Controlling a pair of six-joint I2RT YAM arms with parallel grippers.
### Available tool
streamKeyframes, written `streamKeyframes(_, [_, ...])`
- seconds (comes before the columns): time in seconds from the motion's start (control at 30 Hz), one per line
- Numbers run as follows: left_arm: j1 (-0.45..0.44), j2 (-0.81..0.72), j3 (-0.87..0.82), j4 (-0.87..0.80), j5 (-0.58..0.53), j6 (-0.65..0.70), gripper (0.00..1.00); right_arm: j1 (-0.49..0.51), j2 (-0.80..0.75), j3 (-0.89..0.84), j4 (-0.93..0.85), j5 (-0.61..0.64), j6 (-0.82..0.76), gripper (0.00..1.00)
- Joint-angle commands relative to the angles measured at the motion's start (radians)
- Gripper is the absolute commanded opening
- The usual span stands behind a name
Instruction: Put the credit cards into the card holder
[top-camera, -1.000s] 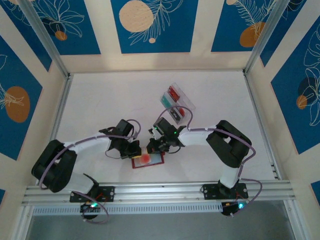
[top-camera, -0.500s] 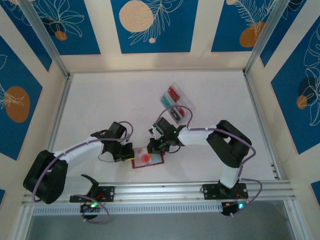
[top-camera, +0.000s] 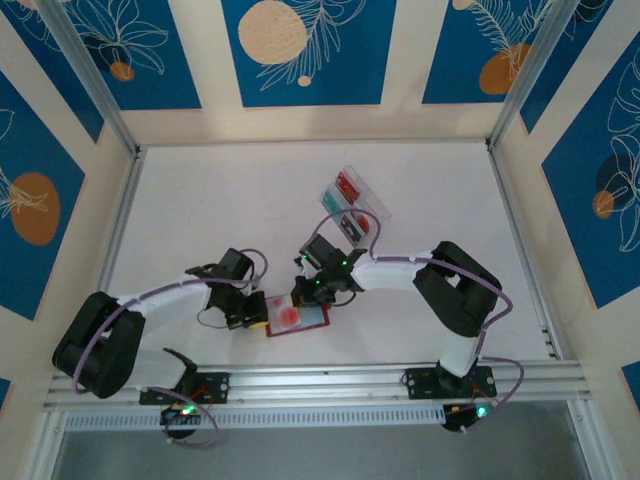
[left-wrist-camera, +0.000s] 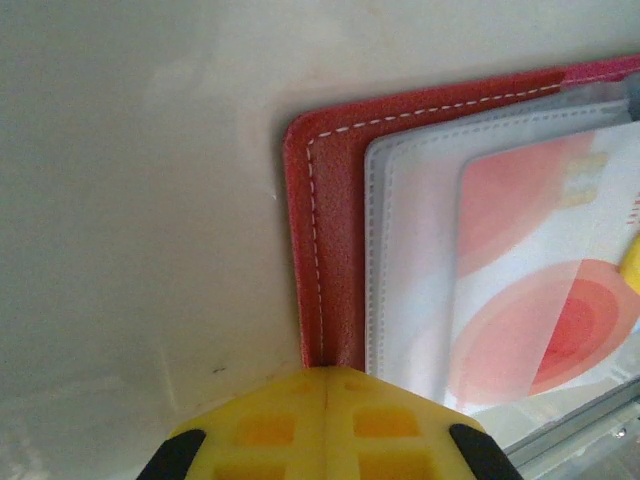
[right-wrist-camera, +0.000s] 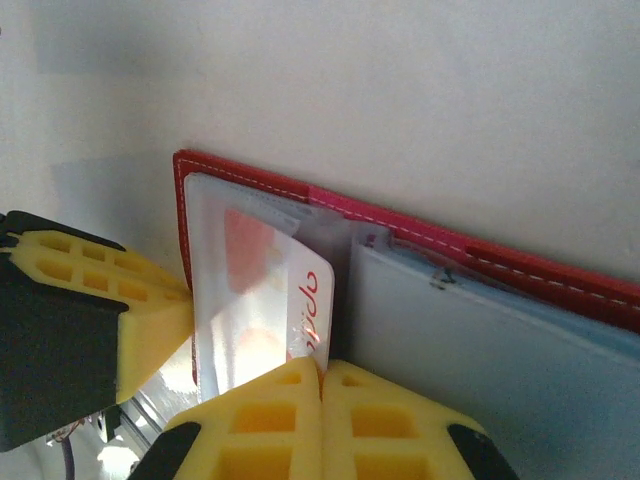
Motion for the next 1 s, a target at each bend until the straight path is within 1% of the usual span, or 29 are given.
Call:
streamKeyframes(0.0, [-0.017, 0.037, -0.036, 0.066, -0.021, -0.02, 0.0, 0.028, 0.045, 0.028, -0.067, 0.028, 0.026, 0.0])
streamKeyframes(0.23, [-0.023, 0.032, -0.036, 0.071, -0.021, -0.027, 0.0, 0.07, 0.093, 0.078, -0.078, 0.046, 0.043, 0.0])
streamKeyframes(0.4, [-0.023, 0.035, -0.036, 0.079, -0.02, -0.032, 0.0, 0.087, 0.097, 0.092, -0.1, 0.065, 0.039, 0.0])
streamKeyframes(0.47, [-0.025, 0.04, -0.036, 0.086, -0.021, -0.035, 0.0, 0.091, 0.097, 0.095, -0.112, 0.069, 0.034, 0.02])
streamKeyframes(0.57, [-0.025, 0.049, -0.038, 0.086, -0.027, -0.038, 0.0, 0.094, 0.083, 0.109, -0.16, 0.109, 0.01, 0.12])
streamKeyframes(0.63, [-0.025, 0.049, -0.04, 0.083, -0.037, -0.04, 0.0, 0.091, 0.063, 0.12, -0.201, 0.137, -0.008, 0.21])
streamKeyframes(0.67, [-0.025, 0.049, -0.042, 0.084, -0.041, -0.04, 0.0, 0.087, 0.057, 0.131, -0.228, 0.148, -0.014, 0.23])
streamKeyframes(0.73, [-0.025, 0.06, -0.04, 0.085, -0.05, -0.037, 0.0, 0.081, 0.058, 0.189, -0.312, 0.172, -0.037, 0.26])
streamKeyframes(0.83, [-0.025, 0.091, -0.022, 0.095, -0.046, -0.032, 0.0, 0.079, 0.047, 0.246, -0.386, 0.198, -0.068, 0.33])
streamKeyframes(0.97, [-0.023, 0.109, -0.009, 0.101, -0.051, -0.03, 0.0, 0.075, 0.031, 0.298, -0.478, 0.207, -0.099, 0.36])
